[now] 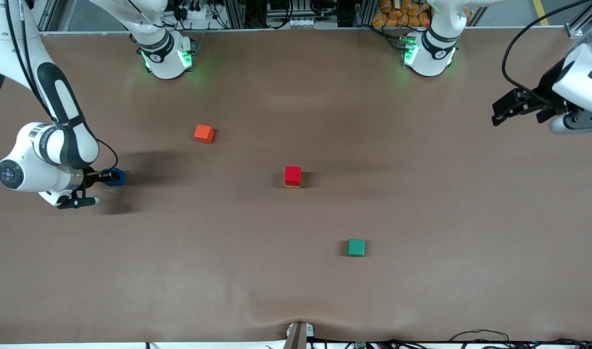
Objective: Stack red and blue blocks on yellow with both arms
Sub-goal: 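Lower the right gripper onto the blue cube and close it, then lift the blue cube and carry it to the red cube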
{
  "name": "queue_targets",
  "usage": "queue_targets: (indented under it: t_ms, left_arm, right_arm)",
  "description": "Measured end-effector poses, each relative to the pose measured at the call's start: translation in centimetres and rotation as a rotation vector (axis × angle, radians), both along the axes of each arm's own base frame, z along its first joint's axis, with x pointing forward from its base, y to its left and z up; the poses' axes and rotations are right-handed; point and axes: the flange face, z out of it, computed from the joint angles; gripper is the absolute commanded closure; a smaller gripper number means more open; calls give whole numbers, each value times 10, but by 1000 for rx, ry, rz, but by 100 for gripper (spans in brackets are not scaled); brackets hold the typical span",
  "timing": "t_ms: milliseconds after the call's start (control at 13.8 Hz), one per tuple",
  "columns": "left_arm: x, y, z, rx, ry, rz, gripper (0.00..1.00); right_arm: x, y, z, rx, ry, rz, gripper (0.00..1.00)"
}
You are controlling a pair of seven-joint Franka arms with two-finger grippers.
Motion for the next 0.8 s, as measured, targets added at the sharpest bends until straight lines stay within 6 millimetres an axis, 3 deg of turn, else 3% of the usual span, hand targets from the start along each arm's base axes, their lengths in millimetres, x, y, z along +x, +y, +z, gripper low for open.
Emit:
queue_targets:
  t_ms: [436, 582, 800]
  left_arm:
    - [-11, 8, 6, 1, -21, 13, 0]
    - [-11, 8, 7, 1, -24, 15, 0]
    - [-11, 10, 11, 0, -32, 17, 0]
  right_arm:
    - [5, 13, 6, 16, 18, 19, 100]
    - [12, 21, 19, 23, 38, 34, 100]
    - [30, 35, 57, 32, 75, 61, 100]
